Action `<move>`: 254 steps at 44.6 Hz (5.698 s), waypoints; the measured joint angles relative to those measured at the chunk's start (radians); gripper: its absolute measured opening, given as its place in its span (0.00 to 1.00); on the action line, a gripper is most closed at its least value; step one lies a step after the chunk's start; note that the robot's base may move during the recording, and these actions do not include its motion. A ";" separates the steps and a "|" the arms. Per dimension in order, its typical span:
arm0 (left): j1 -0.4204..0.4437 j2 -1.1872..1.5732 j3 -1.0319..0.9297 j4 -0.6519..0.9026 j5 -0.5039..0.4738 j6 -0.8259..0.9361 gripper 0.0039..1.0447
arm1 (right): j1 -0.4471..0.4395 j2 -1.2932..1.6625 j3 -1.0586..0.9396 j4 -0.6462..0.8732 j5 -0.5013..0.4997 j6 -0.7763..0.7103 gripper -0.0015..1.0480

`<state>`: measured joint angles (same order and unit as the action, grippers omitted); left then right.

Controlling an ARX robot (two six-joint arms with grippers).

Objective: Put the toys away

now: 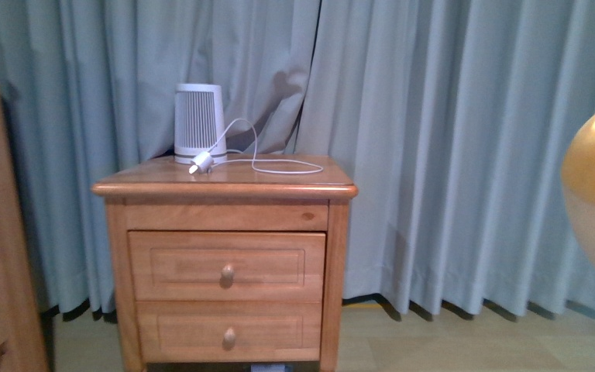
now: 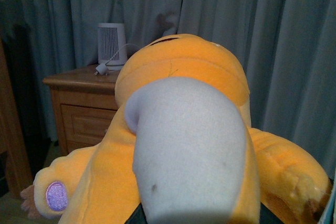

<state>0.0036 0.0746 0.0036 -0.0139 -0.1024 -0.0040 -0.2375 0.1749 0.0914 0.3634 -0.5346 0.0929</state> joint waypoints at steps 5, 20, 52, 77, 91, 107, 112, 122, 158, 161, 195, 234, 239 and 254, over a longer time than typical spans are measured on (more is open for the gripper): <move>0.000 0.002 0.000 0.000 0.000 0.000 0.94 | 0.000 0.001 0.000 0.000 0.000 0.000 0.09; 0.002 0.002 0.000 0.000 -0.010 0.000 0.94 | 0.002 0.002 0.000 0.000 -0.003 0.000 0.09; 0.001 0.010 0.000 -0.001 -0.010 0.000 0.94 | 0.001 0.000 0.000 0.000 -0.002 0.000 0.09; 0.001 0.018 0.000 -0.001 -0.008 0.000 0.94 | 0.000 0.000 0.000 0.000 0.002 0.000 0.09; 0.000 0.021 0.000 -0.002 -0.002 0.000 0.94 | -0.001 -0.001 0.000 0.000 0.006 -0.001 0.09; -0.002 0.024 0.000 -0.002 0.007 0.000 0.94 | 0.000 -0.005 0.000 0.000 -0.001 -0.001 0.09; -0.005 0.025 0.000 -0.002 0.016 0.000 0.94 | -0.001 -0.004 0.000 0.000 0.012 -0.002 0.09; -0.002 0.024 0.000 -0.002 -0.003 -0.001 0.94 | 0.003 0.002 -0.001 0.000 -0.014 -0.002 0.09; -0.004 0.028 0.000 -0.003 0.000 0.000 0.94 | 0.001 0.000 -0.001 0.000 0.002 -0.002 0.09; -0.004 0.027 0.000 -0.003 0.001 0.000 0.94 | 0.001 0.000 -0.001 0.000 0.002 -0.002 0.09; -0.004 0.033 0.000 -0.006 0.000 0.000 0.94 | 0.001 0.000 -0.001 0.000 0.000 -0.002 0.09; -0.004 0.044 0.000 -0.007 0.000 0.000 0.94 | 0.001 0.000 -0.001 0.000 -0.001 -0.002 0.09; -0.004 0.041 0.000 -0.007 0.000 0.000 0.94 | 0.001 0.000 -0.001 0.000 0.002 -0.002 0.09; -0.004 0.050 0.000 -0.007 0.000 0.000 0.94 | 0.002 0.033 0.095 -0.219 0.019 -0.046 0.09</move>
<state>-0.0002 0.1246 0.0036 -0.0208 -0.1024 -0.0040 -0.2356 0.2077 0.1867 0.1444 -0.5152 0.0471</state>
